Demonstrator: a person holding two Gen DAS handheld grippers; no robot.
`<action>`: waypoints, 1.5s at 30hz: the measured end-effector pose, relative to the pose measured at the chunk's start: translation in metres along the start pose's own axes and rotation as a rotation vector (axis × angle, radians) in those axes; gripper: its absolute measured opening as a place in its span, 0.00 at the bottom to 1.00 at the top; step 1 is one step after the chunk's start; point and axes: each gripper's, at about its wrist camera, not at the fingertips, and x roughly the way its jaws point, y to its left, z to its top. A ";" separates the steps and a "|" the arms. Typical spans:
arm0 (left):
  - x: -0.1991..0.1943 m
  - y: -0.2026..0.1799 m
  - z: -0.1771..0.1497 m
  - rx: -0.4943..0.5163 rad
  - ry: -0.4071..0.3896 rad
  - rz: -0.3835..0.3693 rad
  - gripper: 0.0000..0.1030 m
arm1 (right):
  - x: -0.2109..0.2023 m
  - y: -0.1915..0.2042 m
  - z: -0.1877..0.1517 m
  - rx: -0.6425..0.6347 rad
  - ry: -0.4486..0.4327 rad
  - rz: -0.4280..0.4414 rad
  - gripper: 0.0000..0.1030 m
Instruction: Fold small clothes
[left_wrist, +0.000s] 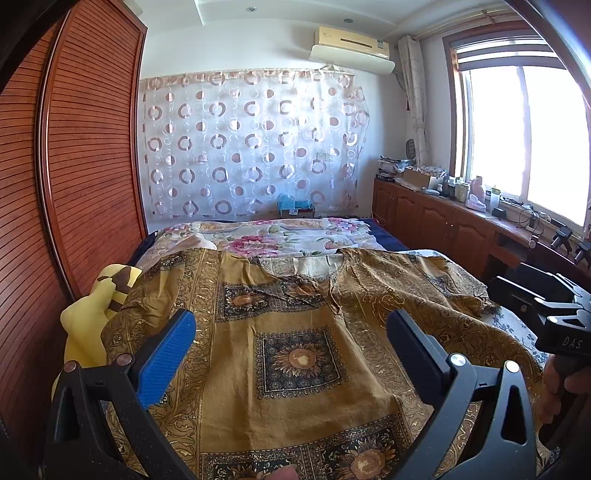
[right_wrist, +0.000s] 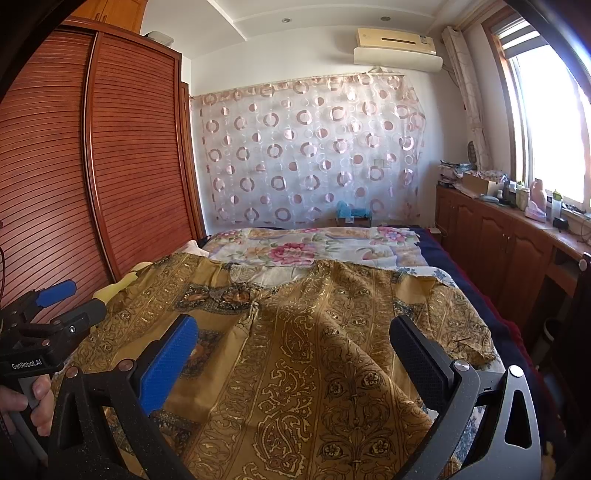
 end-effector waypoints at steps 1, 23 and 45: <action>0.000 0.000 0.000 0.001 0.000 0.000 1.00 | 0.000 0.000 0.000 0.000 0.000 0.000 1.00; -0.004 -0.004 0.006 0.008 -0.011 0.002 1.00 | -0.001 -0.001 -0.002 0.005 -0.004 0.002 1.00; -0.004 -0.004 0.005 0.012 -0.013 0.008 1.00 | -0.004 0.001 -0.002 -0.001 -0.007 0.005 1.00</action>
